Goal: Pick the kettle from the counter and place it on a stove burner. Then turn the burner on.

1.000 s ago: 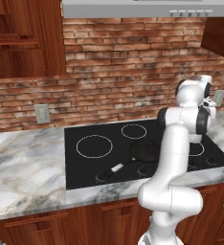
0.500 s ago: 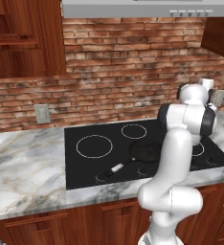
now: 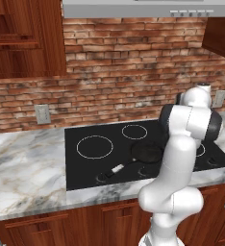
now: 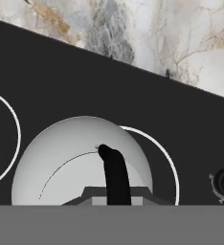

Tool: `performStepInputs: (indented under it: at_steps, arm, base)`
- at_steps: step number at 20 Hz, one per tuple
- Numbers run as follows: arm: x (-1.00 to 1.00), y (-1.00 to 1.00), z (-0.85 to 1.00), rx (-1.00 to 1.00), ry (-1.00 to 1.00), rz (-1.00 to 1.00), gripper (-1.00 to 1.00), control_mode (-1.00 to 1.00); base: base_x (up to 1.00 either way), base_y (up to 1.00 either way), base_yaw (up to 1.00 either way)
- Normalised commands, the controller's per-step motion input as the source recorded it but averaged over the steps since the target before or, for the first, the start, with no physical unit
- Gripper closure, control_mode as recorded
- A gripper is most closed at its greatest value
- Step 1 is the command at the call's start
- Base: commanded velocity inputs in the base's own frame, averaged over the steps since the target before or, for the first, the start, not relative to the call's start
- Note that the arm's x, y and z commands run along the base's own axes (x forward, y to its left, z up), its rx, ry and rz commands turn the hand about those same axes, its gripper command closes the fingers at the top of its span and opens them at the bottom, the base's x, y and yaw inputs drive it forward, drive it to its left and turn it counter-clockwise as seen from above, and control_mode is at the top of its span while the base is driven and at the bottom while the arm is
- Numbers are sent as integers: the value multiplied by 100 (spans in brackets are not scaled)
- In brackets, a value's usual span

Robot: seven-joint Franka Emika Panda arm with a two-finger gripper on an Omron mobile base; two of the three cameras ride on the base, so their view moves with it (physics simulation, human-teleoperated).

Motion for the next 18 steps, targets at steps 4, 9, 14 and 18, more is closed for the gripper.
performStepInputs:
  at_steps: [4, 9, 14, 18]
  arm:
    - [-3, 5, -2, -10, 0, 0, 100, -100]
    - [-19, 0, -1, -7, 0, 1, 100, -100]
    - [-12, 0, 0, 0, 2, 0, -100, -100]
    - [0, 0, 0, 0, 0, 0, -100, -100]
  base:
    - [0, 0, 0]
    - [0, 0, 0]
    - [0, 0, 0]
    - [0, 0, 0]
